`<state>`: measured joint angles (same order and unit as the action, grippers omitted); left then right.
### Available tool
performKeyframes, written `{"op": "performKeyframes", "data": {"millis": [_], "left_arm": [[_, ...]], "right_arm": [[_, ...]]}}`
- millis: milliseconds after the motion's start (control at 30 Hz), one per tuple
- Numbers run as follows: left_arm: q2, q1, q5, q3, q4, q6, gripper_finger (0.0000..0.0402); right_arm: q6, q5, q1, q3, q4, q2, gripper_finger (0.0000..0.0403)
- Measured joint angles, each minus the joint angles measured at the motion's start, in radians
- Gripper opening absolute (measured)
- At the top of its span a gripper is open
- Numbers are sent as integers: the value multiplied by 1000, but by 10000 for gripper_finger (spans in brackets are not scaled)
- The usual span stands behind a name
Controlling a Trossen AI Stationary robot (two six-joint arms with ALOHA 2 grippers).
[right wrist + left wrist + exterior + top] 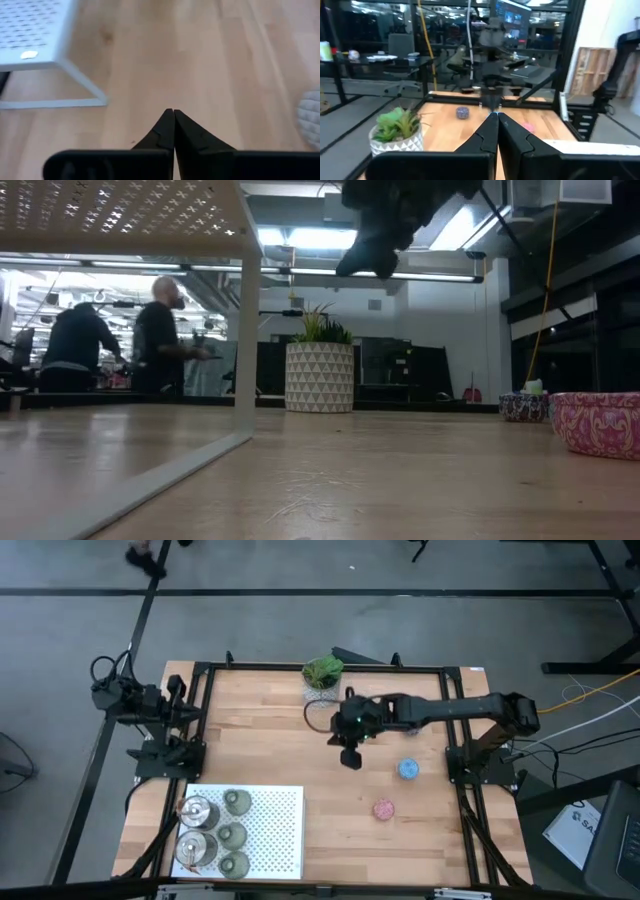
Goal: Pick & Place candle stick holders
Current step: Adjust the transparent candle holders on the shelf
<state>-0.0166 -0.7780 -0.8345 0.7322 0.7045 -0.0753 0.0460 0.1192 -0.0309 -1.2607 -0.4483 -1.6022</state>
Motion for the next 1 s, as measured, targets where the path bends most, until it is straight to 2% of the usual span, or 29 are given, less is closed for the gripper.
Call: {"op": "performKeyframes", "data": {"millis": [167,367,600,767,1000], "left_arm": [[-18,0,-63,0,-15,11,1],[-18,0,-61,0,-14,11,6],[-19,0,-61,0,-13,11,10],[-19,0,-62,0,-13,11,7],[-19,0,-62,0,-13,11,6]], "right_arm": [[4,37,116,-68,26,0,2],[-65,42,239,-157,145,-31,1],[-34,57,333,-250,280,-173,1],[-109,173,407,-328,367,-294,1],[-227,166,510,-418,476,-433,1]]}}
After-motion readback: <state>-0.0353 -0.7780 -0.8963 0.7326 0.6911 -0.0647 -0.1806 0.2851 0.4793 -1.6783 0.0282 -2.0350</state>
